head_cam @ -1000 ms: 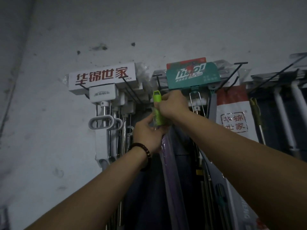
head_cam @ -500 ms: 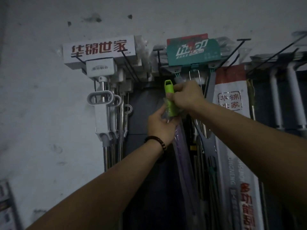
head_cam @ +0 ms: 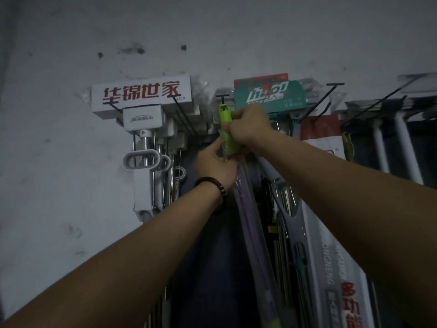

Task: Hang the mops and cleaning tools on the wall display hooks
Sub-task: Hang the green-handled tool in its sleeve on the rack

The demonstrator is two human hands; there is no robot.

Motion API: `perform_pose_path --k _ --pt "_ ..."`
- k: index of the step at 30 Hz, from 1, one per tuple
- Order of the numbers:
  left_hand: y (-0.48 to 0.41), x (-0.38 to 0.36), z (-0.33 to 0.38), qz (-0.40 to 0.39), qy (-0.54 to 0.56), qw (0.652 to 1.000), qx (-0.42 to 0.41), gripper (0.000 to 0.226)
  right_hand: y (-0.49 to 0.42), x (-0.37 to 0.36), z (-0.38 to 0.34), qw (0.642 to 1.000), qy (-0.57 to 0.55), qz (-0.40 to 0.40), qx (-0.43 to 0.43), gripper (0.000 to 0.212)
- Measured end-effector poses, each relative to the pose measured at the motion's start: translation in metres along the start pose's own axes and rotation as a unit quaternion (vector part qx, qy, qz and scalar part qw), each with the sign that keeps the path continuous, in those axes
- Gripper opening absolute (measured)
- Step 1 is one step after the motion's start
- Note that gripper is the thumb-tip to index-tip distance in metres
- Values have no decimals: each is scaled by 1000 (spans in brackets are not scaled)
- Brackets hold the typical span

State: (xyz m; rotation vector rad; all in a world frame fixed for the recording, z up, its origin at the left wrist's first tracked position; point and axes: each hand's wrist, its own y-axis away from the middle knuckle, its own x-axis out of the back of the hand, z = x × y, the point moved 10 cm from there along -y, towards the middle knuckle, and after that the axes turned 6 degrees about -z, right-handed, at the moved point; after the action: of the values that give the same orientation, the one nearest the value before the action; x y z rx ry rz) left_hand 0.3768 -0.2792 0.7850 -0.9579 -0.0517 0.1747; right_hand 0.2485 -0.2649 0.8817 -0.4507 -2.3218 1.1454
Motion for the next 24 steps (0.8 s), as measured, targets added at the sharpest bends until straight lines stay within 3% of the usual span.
perform_pose_path --k 13,19,24 --pt "-15 14 -11 -2 -85 996 0 56 -11 -15 9 1000 -14 12 -6 22" --pt "-15 14 -10 9 -118 993 -10 48 -13 -14 8 1000 12 3 0 26" --pt "-16 7 -7 -11 -103 994 30 73 -20 -16 -6 998 49 -31 -15 31"
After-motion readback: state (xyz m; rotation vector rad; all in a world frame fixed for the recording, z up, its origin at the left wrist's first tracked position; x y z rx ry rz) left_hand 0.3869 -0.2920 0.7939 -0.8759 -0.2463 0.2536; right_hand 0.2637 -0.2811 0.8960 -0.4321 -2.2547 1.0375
